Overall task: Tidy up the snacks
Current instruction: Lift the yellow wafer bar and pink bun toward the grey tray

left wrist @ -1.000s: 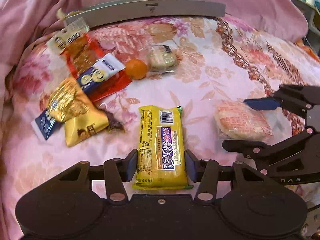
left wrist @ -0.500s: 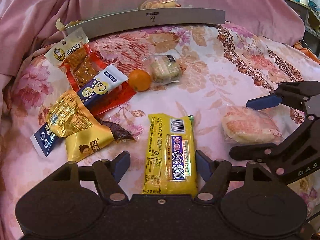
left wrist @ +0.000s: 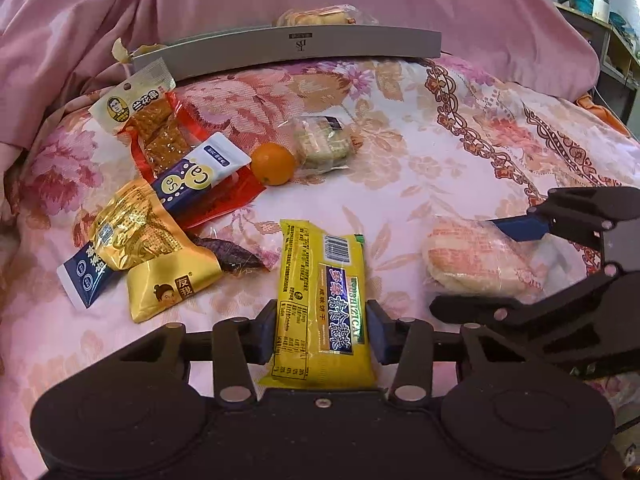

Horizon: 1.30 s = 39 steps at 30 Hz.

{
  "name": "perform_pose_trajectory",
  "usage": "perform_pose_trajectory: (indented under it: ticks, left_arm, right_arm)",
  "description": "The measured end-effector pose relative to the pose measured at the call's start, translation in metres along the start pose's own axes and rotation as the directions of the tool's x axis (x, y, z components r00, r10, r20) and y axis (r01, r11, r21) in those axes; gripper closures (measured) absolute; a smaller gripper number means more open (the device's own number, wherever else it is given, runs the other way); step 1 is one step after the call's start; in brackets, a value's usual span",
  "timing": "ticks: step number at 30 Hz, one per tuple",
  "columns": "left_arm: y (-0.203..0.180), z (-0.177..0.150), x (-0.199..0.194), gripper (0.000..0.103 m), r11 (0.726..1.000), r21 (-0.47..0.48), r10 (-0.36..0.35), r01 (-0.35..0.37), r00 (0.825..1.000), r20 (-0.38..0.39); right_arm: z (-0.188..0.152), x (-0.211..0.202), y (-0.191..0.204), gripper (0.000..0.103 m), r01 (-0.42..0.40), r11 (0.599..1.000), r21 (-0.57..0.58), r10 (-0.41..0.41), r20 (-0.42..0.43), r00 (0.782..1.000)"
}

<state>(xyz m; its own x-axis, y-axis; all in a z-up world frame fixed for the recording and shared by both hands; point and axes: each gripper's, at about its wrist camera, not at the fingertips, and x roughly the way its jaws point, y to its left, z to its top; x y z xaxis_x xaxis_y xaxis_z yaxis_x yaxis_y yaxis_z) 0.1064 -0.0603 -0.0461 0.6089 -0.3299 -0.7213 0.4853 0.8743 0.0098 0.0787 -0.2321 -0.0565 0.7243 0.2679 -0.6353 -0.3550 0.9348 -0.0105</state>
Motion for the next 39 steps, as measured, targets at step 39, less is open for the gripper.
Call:
perform_pose_trajectory:
  ticks: [39]
  left_arm:
    - [-0.012,-0.014,0.007,0.036,0.998,0.012,0.062,-0.063,0.995,0.077]
  right_arm:
    - [-0.010,-0.015,0.007,0.029,0.099,0.995,-0.025,-0.097,0.069,0.993]
